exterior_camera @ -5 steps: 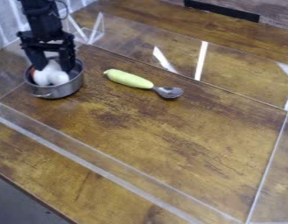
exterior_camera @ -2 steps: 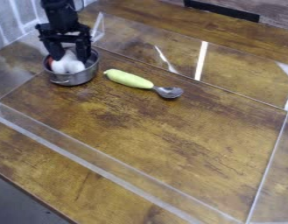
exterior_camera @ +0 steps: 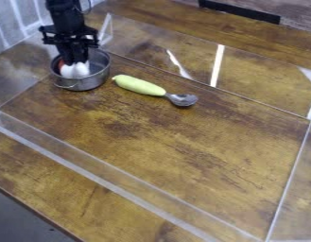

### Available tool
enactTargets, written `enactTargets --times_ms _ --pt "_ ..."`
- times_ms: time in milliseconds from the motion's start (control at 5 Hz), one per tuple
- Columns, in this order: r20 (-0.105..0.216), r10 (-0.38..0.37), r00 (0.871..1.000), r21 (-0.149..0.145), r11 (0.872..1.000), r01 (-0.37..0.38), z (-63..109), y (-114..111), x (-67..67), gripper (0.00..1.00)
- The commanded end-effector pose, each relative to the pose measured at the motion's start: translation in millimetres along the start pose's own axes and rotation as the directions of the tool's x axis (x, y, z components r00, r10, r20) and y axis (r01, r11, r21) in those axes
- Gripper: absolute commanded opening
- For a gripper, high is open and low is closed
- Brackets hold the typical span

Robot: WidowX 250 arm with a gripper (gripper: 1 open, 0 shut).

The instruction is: Remove the mushroom from the silver pot and put it on the table

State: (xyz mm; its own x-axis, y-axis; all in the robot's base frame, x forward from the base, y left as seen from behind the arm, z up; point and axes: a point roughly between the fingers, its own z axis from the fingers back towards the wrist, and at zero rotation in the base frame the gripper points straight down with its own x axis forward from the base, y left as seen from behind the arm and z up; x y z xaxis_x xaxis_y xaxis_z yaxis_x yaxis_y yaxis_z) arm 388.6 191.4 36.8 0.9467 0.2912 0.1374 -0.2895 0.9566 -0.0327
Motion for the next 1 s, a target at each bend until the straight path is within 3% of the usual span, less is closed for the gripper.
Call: enactTargets --times_ms 0,200,800 --pt "0.010 -0.003 1.000 -0.002 1.000 0.003 6.6 4 -5.3 0.00" --pt "0.015 0.003 1.000 -0.007 1.000 -0.003 15.2 9 -14.0 0.00" --pt "-0.062 0.016 0.998 0.002 1.000 -0.015 -6.7 9 -33.4 0.00"
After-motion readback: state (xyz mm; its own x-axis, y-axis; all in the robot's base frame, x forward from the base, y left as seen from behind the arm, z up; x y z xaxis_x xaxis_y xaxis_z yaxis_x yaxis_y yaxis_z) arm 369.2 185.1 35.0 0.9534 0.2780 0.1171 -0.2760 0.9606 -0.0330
